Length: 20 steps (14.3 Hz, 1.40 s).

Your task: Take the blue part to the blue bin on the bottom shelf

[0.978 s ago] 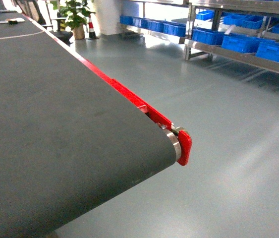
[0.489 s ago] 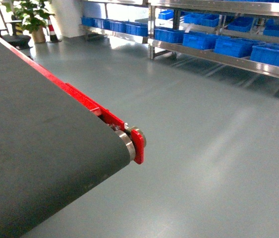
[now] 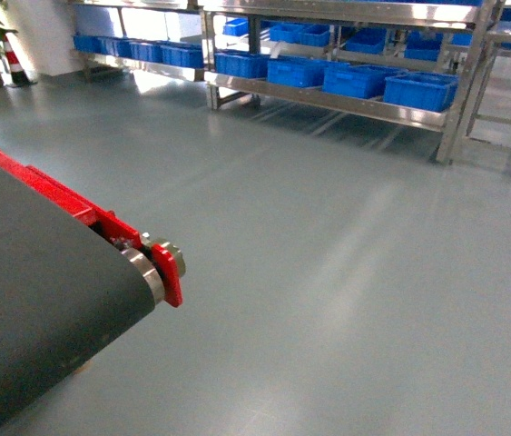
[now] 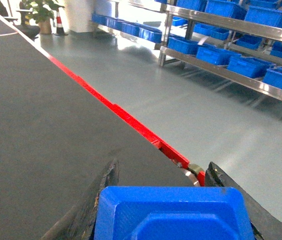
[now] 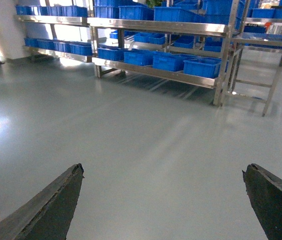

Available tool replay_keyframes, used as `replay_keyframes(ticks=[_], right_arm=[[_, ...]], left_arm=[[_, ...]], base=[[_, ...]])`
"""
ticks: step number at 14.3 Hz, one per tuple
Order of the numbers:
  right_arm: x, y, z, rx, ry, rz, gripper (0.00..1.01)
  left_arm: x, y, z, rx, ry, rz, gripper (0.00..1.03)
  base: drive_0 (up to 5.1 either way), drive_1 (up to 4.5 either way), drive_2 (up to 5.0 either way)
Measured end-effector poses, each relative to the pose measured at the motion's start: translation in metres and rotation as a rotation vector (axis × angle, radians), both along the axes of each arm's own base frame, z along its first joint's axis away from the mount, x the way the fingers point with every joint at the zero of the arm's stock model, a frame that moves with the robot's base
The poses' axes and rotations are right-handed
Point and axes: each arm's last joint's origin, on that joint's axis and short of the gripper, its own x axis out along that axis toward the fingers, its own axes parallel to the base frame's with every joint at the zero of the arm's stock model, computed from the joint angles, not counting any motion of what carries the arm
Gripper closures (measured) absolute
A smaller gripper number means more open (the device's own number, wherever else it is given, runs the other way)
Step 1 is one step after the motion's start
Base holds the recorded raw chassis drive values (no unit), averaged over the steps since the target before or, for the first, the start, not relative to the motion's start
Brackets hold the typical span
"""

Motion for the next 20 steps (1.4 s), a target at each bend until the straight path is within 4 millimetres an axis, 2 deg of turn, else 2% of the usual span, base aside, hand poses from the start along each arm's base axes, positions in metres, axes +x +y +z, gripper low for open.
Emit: replay_keyframes(ticks=[20], right_arm=[[0.0000, 0.0000, 0.0000, 0.000, 0.000, 0.000, 0.03]], left_arm=[[0.0000, 0.0000, 0.0000, 0.000, 0.000, 0.000, 0.60]], base=[[-1.5, -1.50, -1.5]])
